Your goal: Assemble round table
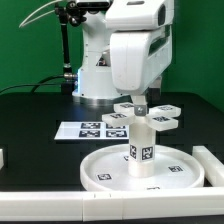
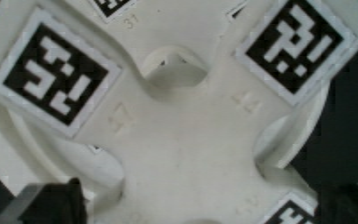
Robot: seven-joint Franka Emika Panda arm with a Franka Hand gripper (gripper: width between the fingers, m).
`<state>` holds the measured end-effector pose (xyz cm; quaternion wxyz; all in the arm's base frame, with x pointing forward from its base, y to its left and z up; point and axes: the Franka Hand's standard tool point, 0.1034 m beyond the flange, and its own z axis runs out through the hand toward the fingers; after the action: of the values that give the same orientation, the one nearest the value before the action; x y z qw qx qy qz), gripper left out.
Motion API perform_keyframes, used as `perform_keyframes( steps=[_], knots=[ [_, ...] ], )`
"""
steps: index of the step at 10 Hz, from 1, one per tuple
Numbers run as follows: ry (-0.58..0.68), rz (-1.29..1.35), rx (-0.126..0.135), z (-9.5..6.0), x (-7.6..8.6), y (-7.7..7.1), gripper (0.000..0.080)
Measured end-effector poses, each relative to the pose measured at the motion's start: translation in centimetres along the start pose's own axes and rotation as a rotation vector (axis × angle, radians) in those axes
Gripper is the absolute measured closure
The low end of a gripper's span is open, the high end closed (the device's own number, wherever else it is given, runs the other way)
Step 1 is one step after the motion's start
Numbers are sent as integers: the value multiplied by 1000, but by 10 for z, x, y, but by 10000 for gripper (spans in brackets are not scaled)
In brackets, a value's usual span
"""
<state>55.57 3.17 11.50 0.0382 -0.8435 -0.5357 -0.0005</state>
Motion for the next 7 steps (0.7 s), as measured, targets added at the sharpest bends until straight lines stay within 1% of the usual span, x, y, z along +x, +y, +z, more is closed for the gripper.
perform_keyframes(
  steps=[3, 7],
  knots=[
    [-3, 1, 3, 6, -7, -3, 151],
    [-14, -14, 8, 15, -7, -5, 151]
  ],
)
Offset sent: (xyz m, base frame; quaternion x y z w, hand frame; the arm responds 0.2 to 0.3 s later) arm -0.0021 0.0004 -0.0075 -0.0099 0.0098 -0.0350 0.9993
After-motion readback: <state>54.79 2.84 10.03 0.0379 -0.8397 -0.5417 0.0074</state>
